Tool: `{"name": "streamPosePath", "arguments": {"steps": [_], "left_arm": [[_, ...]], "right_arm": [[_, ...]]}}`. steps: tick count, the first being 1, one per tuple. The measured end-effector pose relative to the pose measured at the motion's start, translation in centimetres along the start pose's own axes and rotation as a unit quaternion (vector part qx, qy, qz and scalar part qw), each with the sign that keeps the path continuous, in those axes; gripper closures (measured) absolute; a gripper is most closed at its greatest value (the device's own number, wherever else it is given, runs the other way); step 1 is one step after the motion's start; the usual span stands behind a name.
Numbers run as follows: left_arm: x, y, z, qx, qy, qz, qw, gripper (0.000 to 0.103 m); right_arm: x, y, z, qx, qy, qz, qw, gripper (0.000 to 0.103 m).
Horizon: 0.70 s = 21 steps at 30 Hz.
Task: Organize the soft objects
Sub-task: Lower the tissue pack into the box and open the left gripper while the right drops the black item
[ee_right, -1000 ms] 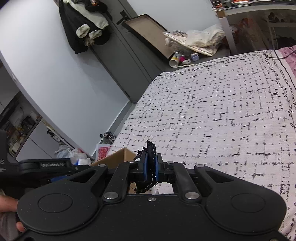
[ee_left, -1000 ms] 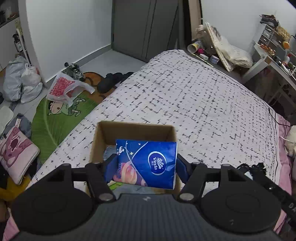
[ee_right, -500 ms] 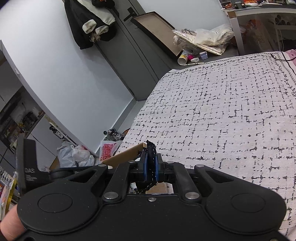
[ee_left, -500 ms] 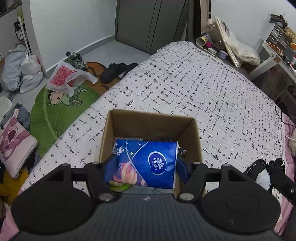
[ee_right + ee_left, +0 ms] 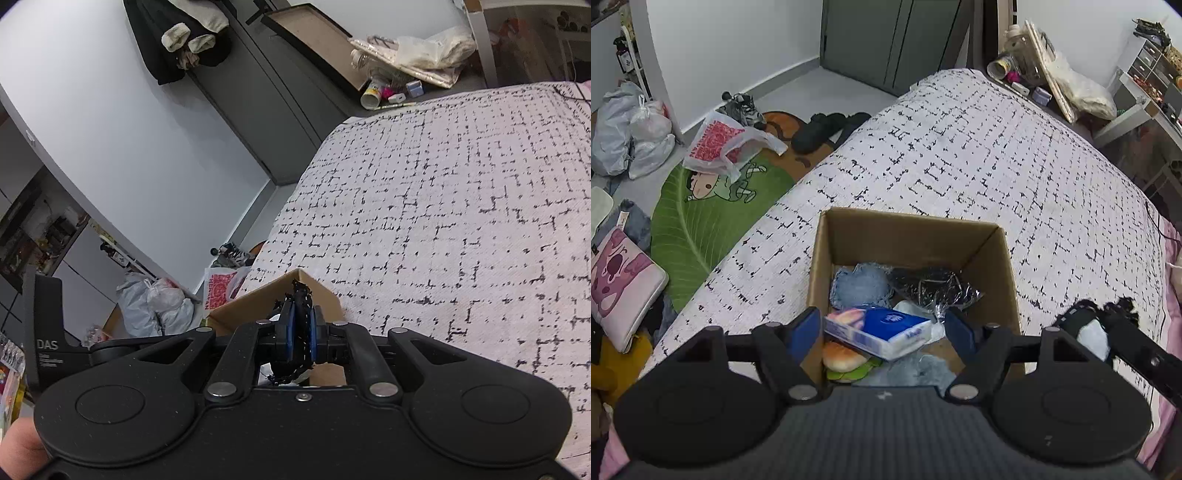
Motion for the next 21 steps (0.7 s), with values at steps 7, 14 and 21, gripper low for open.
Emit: {"name": "streamPosePath", "arguments": {"steps": [7, 14, 21], "left_arm": [[-1.3, -0.2, 1.0, -0.005, 0.001, 0.002, 1.0, 0.029], [-2.2, 0.1, 1.2, 0.007, 0.002, -0.003, 1.0, 0.029], [-2.3, 1.0, 0.7, 0.022, 0.004, 0.002, 0.9997, 0.029]], "right_arm": [[1.1, 0.5, 0.6, 0.004, -0.016, 0.013, 1.0, 0.095], [1.8, 1.4, 1.6, -0.005, -0.026, 0.027, 0.999, 0.089], [1.1, 1.7, 2.1, -0.015, -0.034, 0.033, 0.999, 0.084]]}}
Point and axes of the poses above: each gripper's, at about its wrist camera, not at the fingertips, and x roughly the way its jaws point, z to its left, y to its underside, the point moved 8 cm from there along x, roughly the way its jaws point, and after that the axes turned 13 degrees about -x, right-handed, at the moved point
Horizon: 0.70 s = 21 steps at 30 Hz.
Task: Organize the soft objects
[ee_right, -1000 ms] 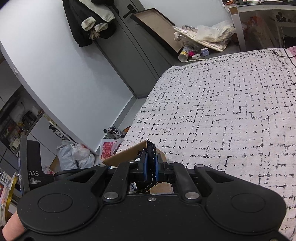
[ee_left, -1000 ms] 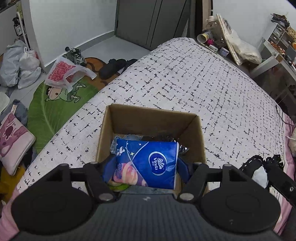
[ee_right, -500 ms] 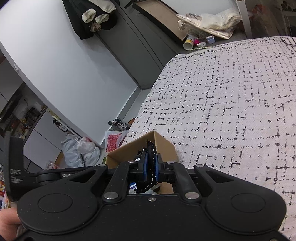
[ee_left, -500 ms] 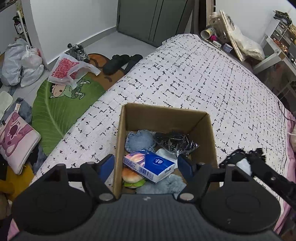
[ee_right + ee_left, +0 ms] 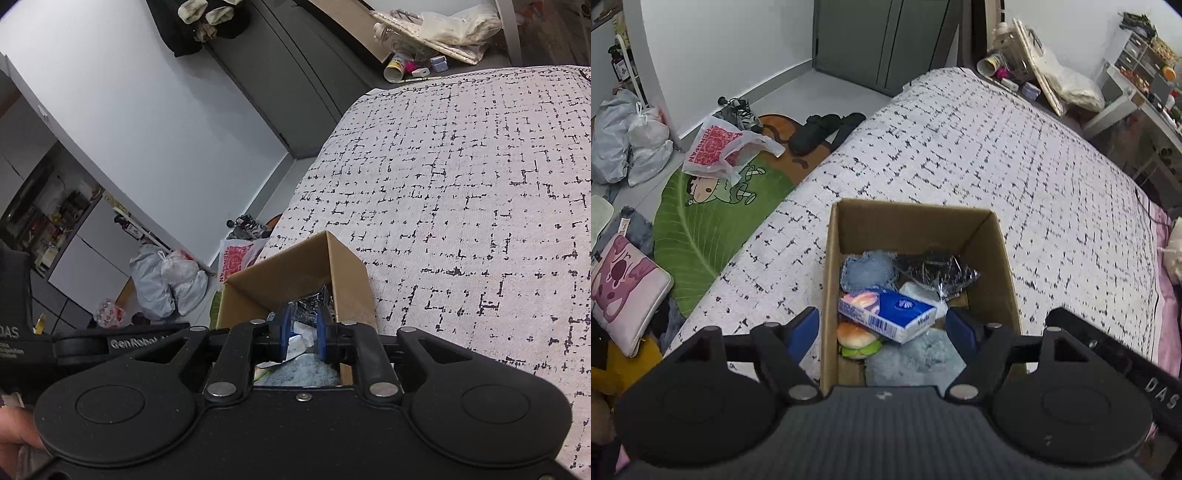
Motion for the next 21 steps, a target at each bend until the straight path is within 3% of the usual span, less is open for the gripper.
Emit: {"name": "streamPosePath", "arguments": {"steps": [10, 13, 15, 21], "left_arm": [[-2.4, 0.9, -1.0, 0.002, 0.002, -0.019, 0.9998, 0.024], [-3.2, 1.3, -1.5, 0.007, 0.005, -0.026, 0.9996, 0.02], [-3.6, 1.6, -1.9, 0.011, 0.008, -0.029, 0.9995, 0.017], [-4.6, 2.6, -2.9, 0.013, 0.014, -0.039, 0.999, 0.01]], "right_arm": [[-2.7, -1.2, -0.8, 0.02, -0.034, -0.019, 0.999, 0.077], [-3.6, -1.6, -1.2, 0.029, -0.04, -0.026, 0.998, 0.07], [-4.2, -1.8, -1.5, 0.034, -0.042, -0.03, 0.998, 0.057], [-5.7, -2.2, -2.1, 0.036, -0.049, -0.035, 0.998, 0.056]]}}
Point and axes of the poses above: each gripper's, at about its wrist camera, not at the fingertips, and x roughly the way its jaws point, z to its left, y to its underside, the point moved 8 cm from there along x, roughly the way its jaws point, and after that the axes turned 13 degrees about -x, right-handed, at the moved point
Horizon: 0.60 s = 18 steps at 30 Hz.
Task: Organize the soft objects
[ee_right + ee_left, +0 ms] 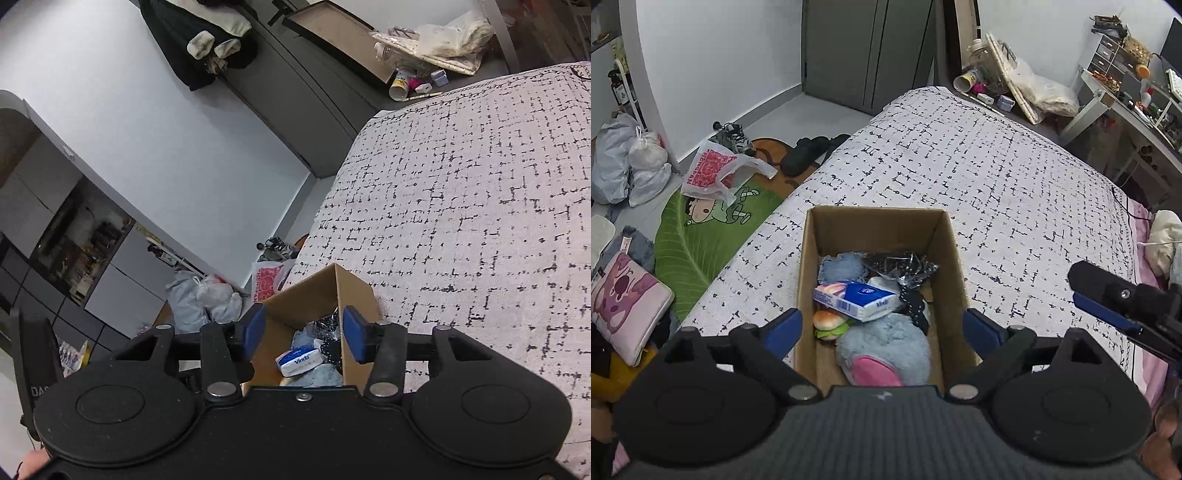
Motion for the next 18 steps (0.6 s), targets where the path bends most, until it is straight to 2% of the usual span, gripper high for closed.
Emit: {"name": "streamPosePath", "arguments": {"steps": [4, 7, 10, 12, 18], "left_arm": [[-0.8, 0.5, -0.4, -0.009, 0.011, -0.007, 0.9999, 0.002], [-1.6, 0.9, -0.6, -0.012, 0.016, -0.013, 0.9997, 0.001], [-2.6, 1.3, -0.7, -0.014, 0.02, -0.021, 0.9995, 0.001], [-3.3, 1.5, -0.9, -0.017, 0.026, -0.025, 0.9992, 0.001], [-5.9, 2.0, -1.0, -0.027, 0.036, -0.047, 0.9979, 0.001]], "right_arm": [[-1.1, 0.0, -0.8, 0.001, 0.005, 0.008, 1.0, 0.053], [-2.1, 0.0, -1.6, -0.001, 0.011, 0.009, 1.0, 0.045], [-3.3, 0.0, -2.1, -0.013, 0.012, 0.011, 1.0, 0.034], [-4.1, -0.1, -2.2, -0.025, 0.015, 0.011, 1.0, 0.021], [-6.3, -0.6, -1.4, -0.065, 0.02, 0.007, 0.998, 0.001]]}}
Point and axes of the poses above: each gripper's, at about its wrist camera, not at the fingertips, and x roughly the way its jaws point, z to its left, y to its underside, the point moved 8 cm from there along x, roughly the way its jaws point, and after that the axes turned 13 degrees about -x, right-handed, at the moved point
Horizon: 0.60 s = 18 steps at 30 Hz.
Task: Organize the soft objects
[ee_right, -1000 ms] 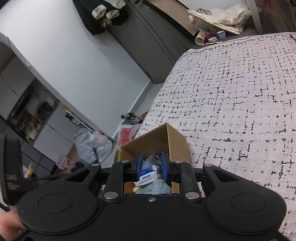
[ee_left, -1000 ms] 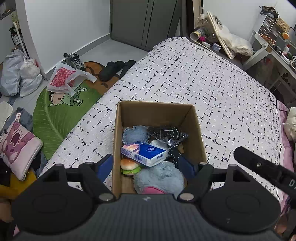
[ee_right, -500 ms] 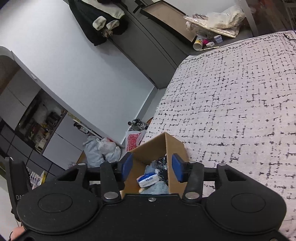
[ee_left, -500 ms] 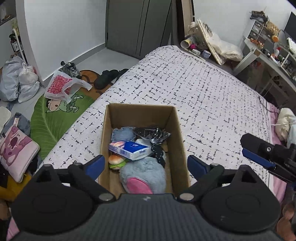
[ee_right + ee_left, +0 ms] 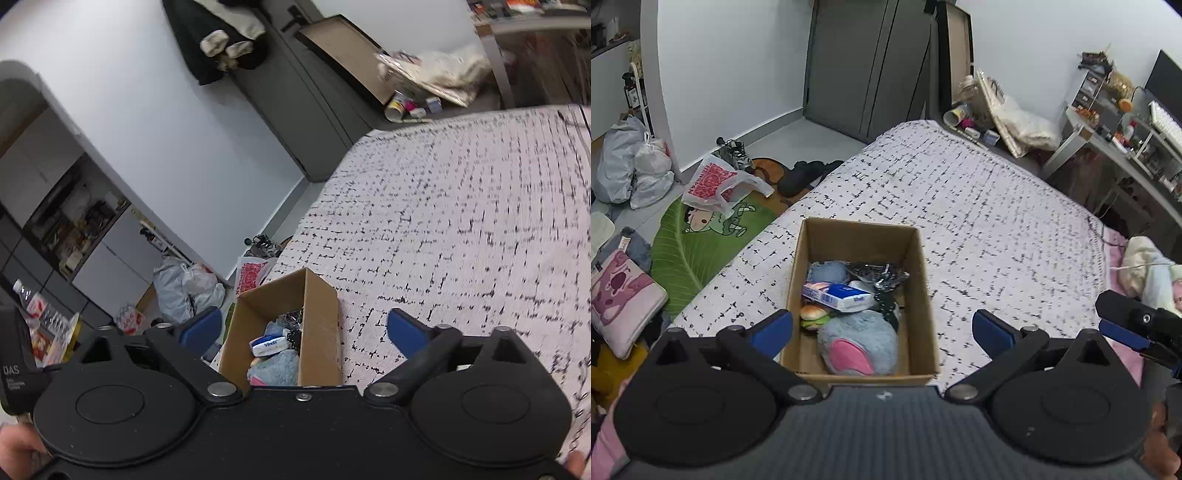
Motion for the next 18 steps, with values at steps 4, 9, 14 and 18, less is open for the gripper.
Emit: {"name": "streamPosePath", "arguments": {"steps": [4, 9, 14, 18], "left_arm": [[-1.9, 0.6, -0.4, 0.011, 0.003, -0.011, 0.9999, 0.001], [-3.7, 1.6, -0.5, 0.017, -0.017, -0.025, 0.9994, 0.001], [-4.7, 2.9, -0.5, 0.01, -0.015, -0.021, 0.9996, 0.001], [-5.7, 3.4, -0.6, 0.015, -0.022, -0.034, 0.9991, 0.001]], "right_arm": [[-1.1, -0.3, 0.9, -0.025, 0.004, 0.003, 1.0, 0.0], [-2.2, -0.1, 1.4, -0.042, 0.014, 0.008, 0.999, 0.0], [-3.3, 0.4, 1.8, -0.054, 0.019, 0.011, 0.998, 0.0], [-4.3, 0.6, 2.1, -0.064, 0.022, 0.01, 0.998, 0.0]]}}
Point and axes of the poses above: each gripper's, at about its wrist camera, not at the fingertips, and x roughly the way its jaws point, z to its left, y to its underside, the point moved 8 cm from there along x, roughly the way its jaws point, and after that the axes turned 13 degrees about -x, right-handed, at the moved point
